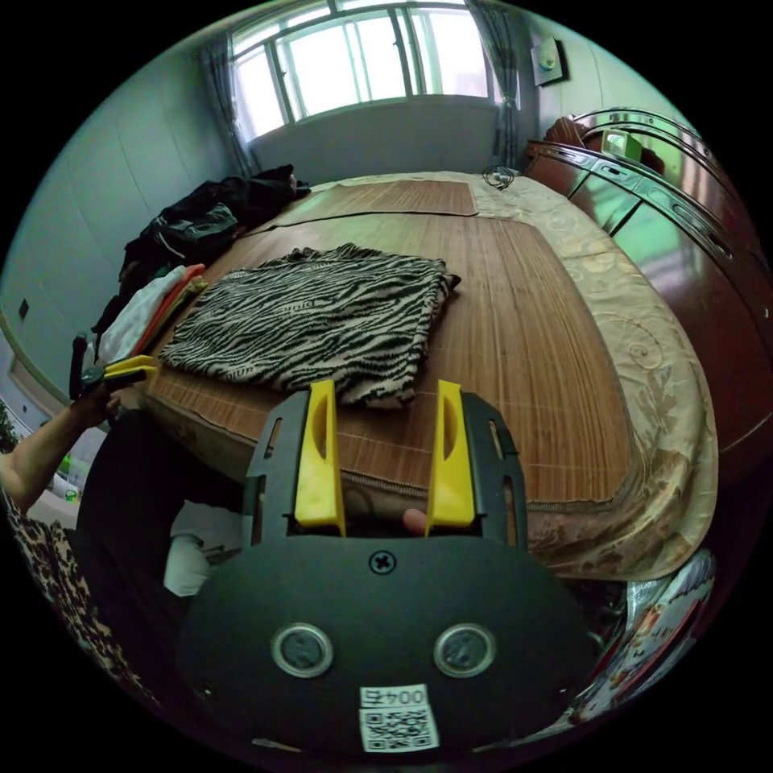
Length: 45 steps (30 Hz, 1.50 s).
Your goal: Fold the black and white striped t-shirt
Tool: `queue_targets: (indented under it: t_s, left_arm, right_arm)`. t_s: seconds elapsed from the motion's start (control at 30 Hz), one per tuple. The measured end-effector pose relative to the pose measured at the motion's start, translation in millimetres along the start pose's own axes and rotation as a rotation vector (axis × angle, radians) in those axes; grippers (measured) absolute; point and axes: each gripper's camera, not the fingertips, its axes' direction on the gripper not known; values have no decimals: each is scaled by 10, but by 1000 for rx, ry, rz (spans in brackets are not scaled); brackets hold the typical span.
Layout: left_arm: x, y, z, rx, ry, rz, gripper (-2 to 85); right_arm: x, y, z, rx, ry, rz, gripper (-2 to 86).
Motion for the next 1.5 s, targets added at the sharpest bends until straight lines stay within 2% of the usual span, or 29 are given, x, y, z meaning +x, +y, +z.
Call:
queue_targets:
  t_s: [0.43, 0.6, 0.7, 0.87, 0.97, 1.2, 1.33, 1.5]
  left_arm:
    - [34, -252, 173, -61, 2, 182, 106]
    - [-26, -270, 267, -73, 23, 183, 84]
    - [-82, -272, 314, -58, 31, 159, 50]
    - [-181, -282, 363, -67, 54, 152, 26]
    - [-245, -246, 326, -68, 63, 164, 20]
    - [-427, 120, 164, -81, 137, 169, 14]
    - [-534, 342, 302, -124, 154, 135, 13]
    - [-718, 427, 208, -122, 108, 100, 12]
  right_arm:
    - [306, -132, 489, -117, 49, -64, 151]
    - [366, -141, 641, -153, 53, -70, 138]
    - [406, -177, 737, -201, 39, -60, 113]
    - [522, -176, 830, -221, -48, -12, 17]
    - [618, -99, 752, -209, -100, 22, 4]
    - [603, 326, 468, -217, -196, 55, 1]
    - [545, 629, 583, -258, -178, 98, 18]
    - [400, 689, 351, -171, -59, 121, 46]
